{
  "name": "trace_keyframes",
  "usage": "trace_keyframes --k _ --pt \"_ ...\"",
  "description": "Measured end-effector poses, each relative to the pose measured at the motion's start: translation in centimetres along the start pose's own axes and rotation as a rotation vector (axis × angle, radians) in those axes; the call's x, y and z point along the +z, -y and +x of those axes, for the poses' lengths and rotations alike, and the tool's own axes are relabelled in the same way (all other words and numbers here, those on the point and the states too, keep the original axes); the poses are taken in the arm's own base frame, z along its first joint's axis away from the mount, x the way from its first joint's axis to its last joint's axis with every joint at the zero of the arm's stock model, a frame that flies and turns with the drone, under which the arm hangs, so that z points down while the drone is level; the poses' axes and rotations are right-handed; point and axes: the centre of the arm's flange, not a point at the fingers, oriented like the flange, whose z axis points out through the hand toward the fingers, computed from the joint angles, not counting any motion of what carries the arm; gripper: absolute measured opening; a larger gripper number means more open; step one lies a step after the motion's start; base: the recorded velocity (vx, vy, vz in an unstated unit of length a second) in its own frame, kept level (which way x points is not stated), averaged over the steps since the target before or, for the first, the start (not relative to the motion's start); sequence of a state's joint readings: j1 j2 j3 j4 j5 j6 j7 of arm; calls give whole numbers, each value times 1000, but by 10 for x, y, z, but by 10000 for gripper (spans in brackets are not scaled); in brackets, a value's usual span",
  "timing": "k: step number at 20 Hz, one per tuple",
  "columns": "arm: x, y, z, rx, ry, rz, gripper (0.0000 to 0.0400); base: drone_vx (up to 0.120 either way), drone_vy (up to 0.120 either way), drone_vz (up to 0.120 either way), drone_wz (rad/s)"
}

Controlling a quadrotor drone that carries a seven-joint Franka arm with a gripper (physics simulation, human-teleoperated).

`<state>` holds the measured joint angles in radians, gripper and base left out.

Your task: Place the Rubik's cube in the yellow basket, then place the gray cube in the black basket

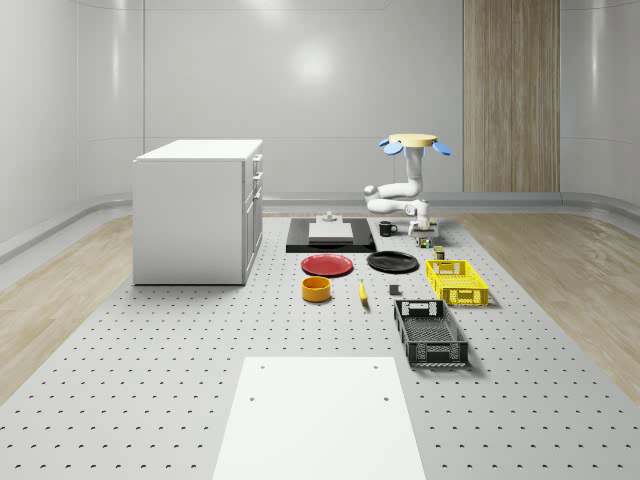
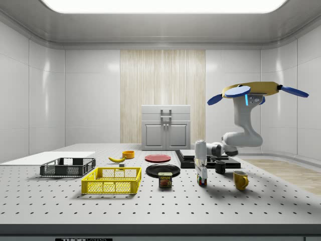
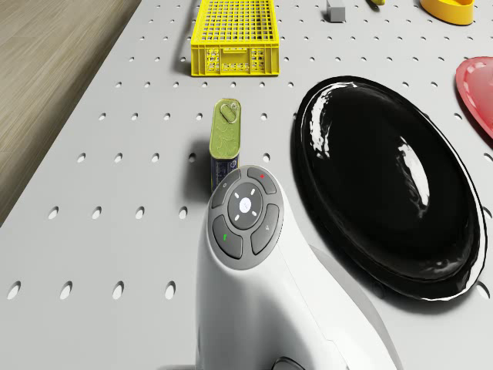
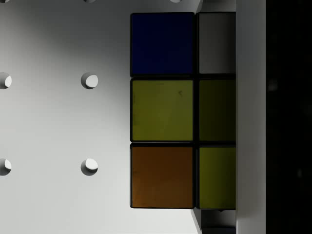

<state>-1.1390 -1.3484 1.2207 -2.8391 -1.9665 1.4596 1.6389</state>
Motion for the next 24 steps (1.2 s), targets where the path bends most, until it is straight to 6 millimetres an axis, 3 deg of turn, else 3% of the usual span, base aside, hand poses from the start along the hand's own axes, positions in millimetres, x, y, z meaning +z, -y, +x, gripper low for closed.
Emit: trace_keyframes --k 6,16,24 --pt "0 0 0 0 0 0 335 0 0 0 0" --pt "-7 0 0 -1 1 1 326 0 0 0 0" --pt "-30 0 0 0 3 2 322 0 0 115 0"
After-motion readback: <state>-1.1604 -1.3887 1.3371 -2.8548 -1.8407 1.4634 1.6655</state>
